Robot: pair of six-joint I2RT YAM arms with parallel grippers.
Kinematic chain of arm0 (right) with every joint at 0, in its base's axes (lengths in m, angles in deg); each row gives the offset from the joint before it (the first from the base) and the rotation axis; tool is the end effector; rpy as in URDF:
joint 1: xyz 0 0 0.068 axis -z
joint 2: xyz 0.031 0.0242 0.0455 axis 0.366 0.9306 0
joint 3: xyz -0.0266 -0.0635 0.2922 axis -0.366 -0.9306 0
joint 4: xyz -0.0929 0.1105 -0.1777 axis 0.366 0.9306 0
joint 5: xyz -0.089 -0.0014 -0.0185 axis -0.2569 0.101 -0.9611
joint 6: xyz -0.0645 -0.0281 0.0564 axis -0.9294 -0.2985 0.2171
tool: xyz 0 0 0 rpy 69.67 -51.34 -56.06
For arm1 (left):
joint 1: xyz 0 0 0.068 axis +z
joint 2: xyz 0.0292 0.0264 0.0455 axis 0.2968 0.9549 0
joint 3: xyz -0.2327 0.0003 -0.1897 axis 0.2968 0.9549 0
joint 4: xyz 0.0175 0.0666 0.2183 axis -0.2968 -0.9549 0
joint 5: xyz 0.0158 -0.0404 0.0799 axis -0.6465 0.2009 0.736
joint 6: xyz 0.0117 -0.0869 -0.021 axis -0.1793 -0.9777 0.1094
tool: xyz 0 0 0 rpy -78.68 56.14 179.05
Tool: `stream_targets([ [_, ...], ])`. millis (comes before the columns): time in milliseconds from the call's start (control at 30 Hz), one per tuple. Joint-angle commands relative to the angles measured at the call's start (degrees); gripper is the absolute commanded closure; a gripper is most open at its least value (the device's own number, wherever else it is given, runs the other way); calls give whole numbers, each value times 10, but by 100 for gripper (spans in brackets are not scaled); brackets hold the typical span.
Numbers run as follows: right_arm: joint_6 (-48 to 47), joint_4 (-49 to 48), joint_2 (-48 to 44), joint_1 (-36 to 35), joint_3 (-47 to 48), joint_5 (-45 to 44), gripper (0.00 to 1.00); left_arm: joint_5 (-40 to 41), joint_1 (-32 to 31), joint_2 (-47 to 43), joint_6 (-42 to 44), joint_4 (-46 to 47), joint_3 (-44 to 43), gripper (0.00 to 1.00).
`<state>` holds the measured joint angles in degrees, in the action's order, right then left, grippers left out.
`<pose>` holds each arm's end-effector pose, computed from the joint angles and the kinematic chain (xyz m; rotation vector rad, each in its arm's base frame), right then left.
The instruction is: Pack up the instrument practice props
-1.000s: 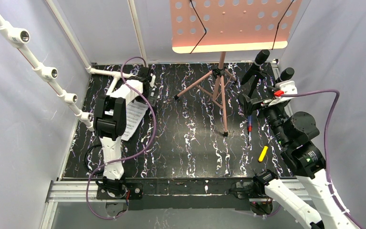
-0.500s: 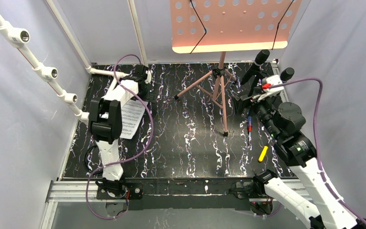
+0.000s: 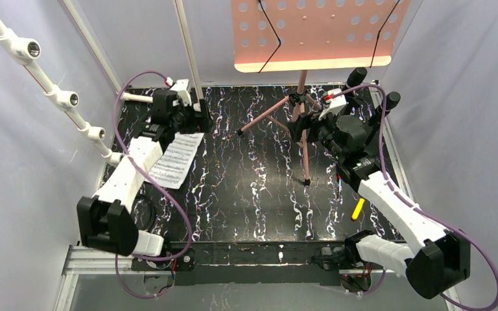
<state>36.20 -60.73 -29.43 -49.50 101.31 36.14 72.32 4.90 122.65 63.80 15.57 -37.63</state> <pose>0.2190 0.1134 0.3748 -0.2437 1.6533 0.4670 0.3243 -0.0832 0.3556 0.1033 2.0563 -0.4116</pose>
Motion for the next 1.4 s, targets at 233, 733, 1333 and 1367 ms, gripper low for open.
stream_targets([
  [233,55,-354,66,95,-51,86,1,-2,1,-180,-29,-9,81,2],
  [733,21,-467,208,123,23,160,18,-171,-3,-209,17,68,148,7],
  [1333,-40,-467,292,132,85,198,59,-149,-67,-170,40,56,128,11],
  [1367,-41,-466,295,133,86,201,60,-148,-71,-166,38,57,125,11],
])
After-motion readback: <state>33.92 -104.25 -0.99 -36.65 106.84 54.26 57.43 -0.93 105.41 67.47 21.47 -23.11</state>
